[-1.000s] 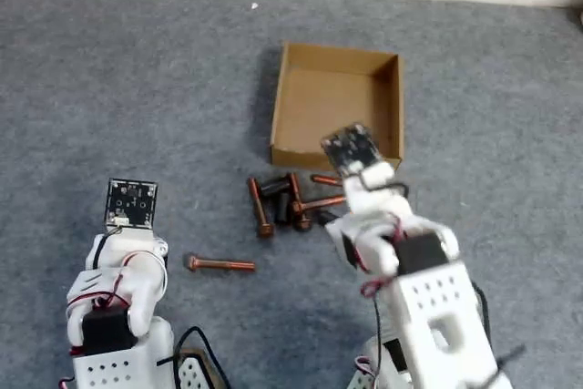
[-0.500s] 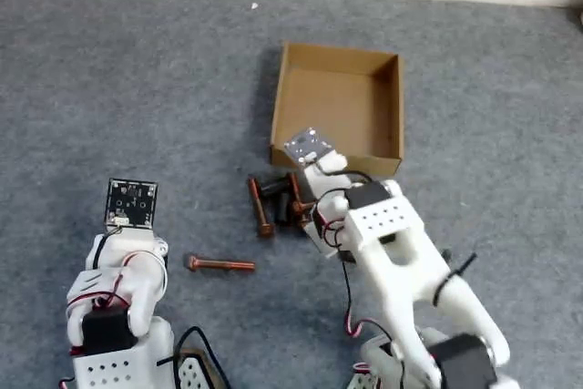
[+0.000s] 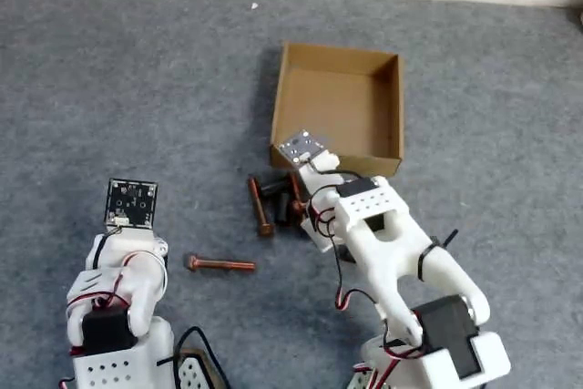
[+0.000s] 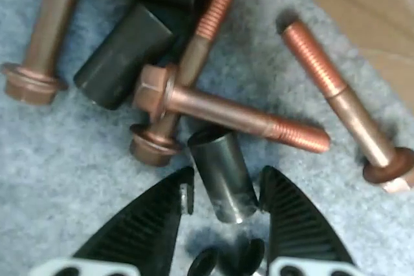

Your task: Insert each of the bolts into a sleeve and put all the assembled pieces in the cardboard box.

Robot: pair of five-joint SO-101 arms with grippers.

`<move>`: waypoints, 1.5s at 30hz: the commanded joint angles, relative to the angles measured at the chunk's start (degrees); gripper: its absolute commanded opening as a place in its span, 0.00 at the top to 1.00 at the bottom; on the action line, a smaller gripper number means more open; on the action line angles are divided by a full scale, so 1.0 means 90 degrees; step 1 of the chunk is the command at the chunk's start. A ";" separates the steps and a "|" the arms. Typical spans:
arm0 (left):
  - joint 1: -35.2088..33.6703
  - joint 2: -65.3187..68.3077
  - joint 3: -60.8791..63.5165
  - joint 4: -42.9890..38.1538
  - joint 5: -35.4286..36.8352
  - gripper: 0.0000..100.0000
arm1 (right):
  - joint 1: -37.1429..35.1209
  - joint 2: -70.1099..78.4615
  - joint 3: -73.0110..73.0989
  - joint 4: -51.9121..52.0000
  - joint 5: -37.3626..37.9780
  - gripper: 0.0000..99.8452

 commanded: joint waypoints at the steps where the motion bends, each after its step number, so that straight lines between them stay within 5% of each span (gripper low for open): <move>1: 0.0073 -0.0005 -0.0239 -0.0117 -0.0098 0.99 | 0.0103 0.0142 -0.0161 -0.0230 0.0078 0.84; 7: 0.0220 -0.0005 -0.0142 -0.0147 -0.0107 0.99 | 0.0103 0.0181 -0.0171 -0.0376 0.0078 1.00; 15: 0.0220 -0.0005 -0.0112 -0.0195 -0.0107 0.99 | 0.0142 -0.2125 -0.0142 0.0943 0.0010 0.99; 23: 0.0220 -0.0005 -0.0171 -0.0225 -0.0332 0.99 | 0.0366 -0.4332 -0.0034 0.1949 -0.1006 0.99; 36: 0.0913 0.0190 -0.1392 -0.0137 -0.2071 0.95 | 0.2222 -0.4654 0.1236 0.0611 -0.2227 0.99; 45: 0.2046 0.3961 -0.3326 -0.0088 -0.2198 0.94 | 0.2818 -0.4654 0.1284 0.0386 -0.2579 0.99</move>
